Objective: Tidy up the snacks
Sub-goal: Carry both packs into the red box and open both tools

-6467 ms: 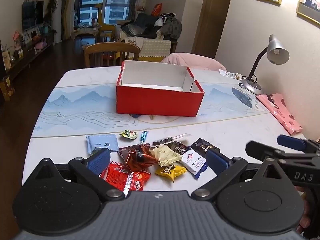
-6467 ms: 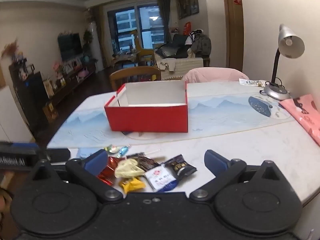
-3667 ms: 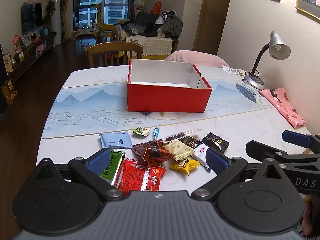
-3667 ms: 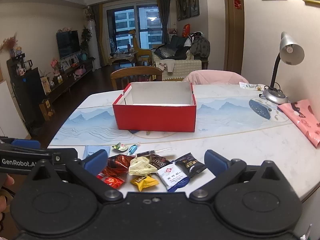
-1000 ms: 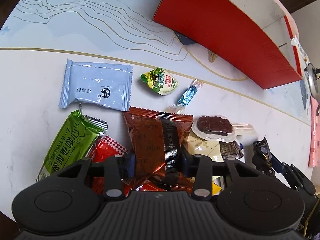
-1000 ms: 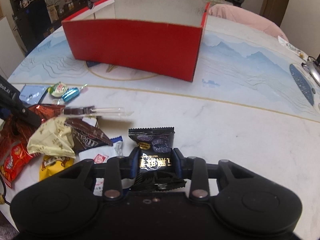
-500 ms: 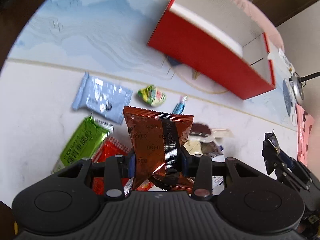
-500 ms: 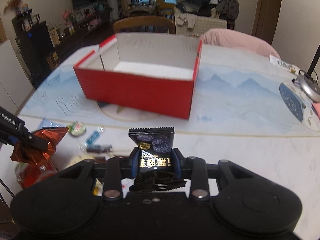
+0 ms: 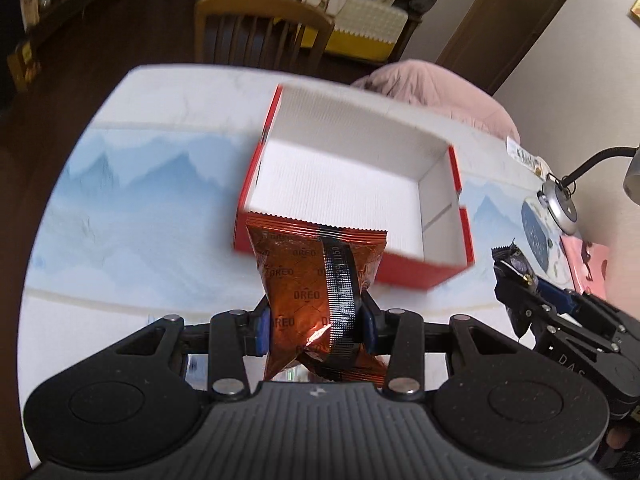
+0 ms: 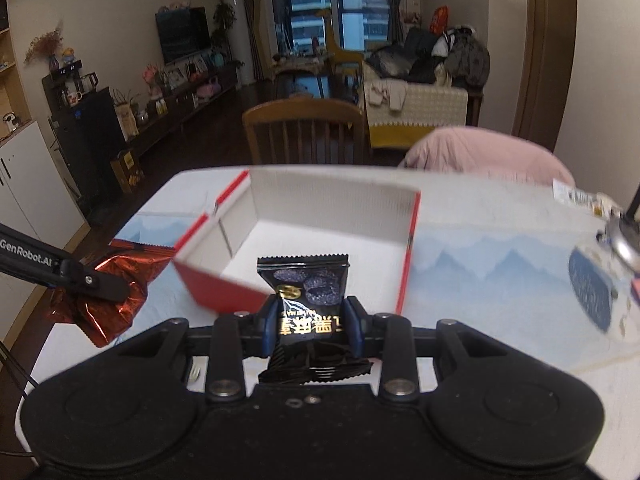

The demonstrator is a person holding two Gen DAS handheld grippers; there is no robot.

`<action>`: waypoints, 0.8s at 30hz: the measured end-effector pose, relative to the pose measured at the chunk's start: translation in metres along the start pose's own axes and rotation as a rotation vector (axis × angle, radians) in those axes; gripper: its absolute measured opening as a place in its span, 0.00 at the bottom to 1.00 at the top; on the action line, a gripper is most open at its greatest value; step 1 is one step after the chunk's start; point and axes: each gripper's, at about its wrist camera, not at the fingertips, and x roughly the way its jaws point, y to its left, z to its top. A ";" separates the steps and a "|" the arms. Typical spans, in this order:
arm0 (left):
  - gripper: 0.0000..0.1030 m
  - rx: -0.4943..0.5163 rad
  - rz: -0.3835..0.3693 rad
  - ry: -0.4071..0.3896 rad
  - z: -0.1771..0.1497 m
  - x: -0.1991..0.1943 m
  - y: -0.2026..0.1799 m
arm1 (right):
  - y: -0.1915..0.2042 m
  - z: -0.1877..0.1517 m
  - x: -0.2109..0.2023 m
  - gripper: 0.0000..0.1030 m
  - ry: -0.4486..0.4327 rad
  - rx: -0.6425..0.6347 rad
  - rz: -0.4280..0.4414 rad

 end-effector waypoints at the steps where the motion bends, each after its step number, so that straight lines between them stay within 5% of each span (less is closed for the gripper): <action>1: 0.39 0.007 0.008 -0.010 0.008 0.002 -0.003 | -0.002 0.008 0.005 0.31 -0.005 -0.005 -0.005; 9: 0.39 0.072 0.077 -0.046 0.059 0.038 -0.029 | -0.018 0.043 0.061 0.31 0.014 -0.014 -0.036; 24: 0.39 0.104 0.168 0.090 0.113 0.147 -0.039 | -0.028 0.043 0.184 0.31 0.241 -0.064 -0.033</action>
